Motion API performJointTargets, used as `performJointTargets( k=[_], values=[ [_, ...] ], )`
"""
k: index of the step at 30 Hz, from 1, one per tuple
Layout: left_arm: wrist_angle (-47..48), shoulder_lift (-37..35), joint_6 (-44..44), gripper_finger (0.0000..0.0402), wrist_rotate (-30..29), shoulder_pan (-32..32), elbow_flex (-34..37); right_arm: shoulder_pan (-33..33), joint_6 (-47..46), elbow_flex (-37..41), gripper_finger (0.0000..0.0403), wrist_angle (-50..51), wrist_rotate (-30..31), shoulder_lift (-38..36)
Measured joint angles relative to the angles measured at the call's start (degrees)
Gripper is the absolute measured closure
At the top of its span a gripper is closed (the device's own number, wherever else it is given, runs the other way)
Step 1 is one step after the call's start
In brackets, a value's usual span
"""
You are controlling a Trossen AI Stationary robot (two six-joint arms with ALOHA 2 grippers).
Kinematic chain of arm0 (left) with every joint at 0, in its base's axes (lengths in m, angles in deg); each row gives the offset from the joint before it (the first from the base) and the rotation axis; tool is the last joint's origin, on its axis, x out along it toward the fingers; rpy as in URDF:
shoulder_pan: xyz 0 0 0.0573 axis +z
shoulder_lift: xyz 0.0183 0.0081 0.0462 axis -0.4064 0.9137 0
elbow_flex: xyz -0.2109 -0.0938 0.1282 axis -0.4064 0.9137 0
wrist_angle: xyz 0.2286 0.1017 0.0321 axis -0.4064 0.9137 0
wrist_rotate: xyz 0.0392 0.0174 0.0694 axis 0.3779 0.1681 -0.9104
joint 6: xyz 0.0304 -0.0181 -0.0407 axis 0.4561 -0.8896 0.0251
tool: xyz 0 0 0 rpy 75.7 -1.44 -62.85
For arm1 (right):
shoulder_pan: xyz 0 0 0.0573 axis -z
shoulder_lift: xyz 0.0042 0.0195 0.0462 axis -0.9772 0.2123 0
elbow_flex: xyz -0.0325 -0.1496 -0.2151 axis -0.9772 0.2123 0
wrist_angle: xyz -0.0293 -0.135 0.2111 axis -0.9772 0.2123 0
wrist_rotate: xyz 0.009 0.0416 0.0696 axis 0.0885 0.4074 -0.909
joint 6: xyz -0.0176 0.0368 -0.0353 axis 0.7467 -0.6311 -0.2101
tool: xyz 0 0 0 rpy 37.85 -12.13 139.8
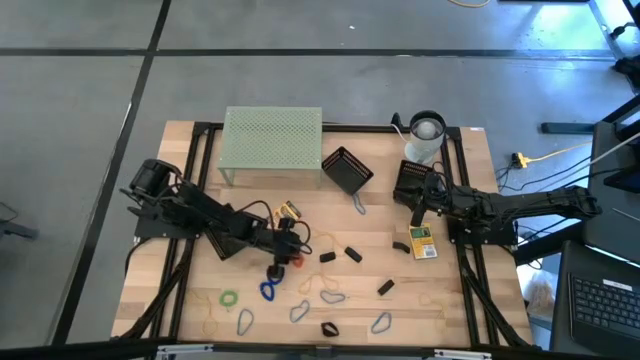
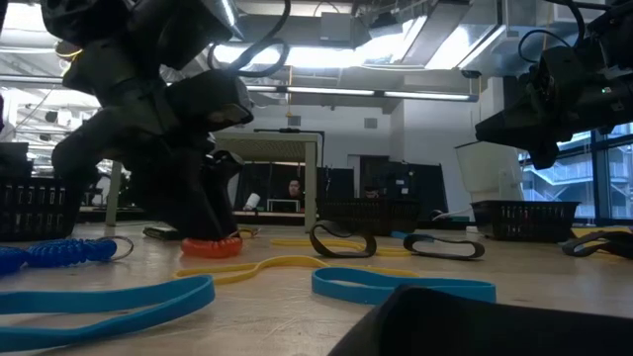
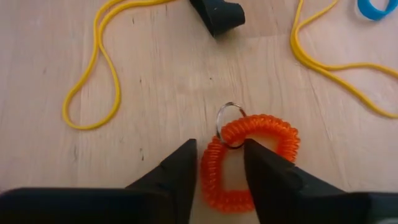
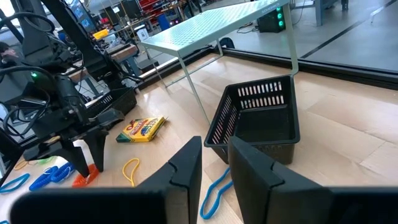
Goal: Pick & Place Office Desk Supplies
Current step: Put the orange keychain into the bottom black bin
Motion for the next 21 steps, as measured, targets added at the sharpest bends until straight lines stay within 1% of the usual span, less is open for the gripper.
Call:
performJointTargets(
  k=[6,9,14,18,21],
  values=[
    [-1.04,-0.22,2.47,0.036,0.17,0.0,0.08,0.0,0.02,-0.02,0.032,0.0,0.0,0.01],
    [-0.07,-0.22,4.95,0.0383,0.37,0.19,-1.29,0.01,0.02,-0.02,0.032,0.0,0.0,-0.01],
    [3.52,0.08,8.33,0.039,0.26,0.26,-4.87,0.0,0.04,0.0,0.032,0.0,0.0,0.0],
    [10.89,-0.22,9.89,0.039,-1.72,0.31,-9.82,0.02,0.05,0.0,0.032,0.0,0.0,0.0],
    [18.85,-1.32,9.9,0.0391,-3.96,0.31,-14.11,0.01,0.09,0.0,0.032,0.0,0.0,0.01]
  ],
)
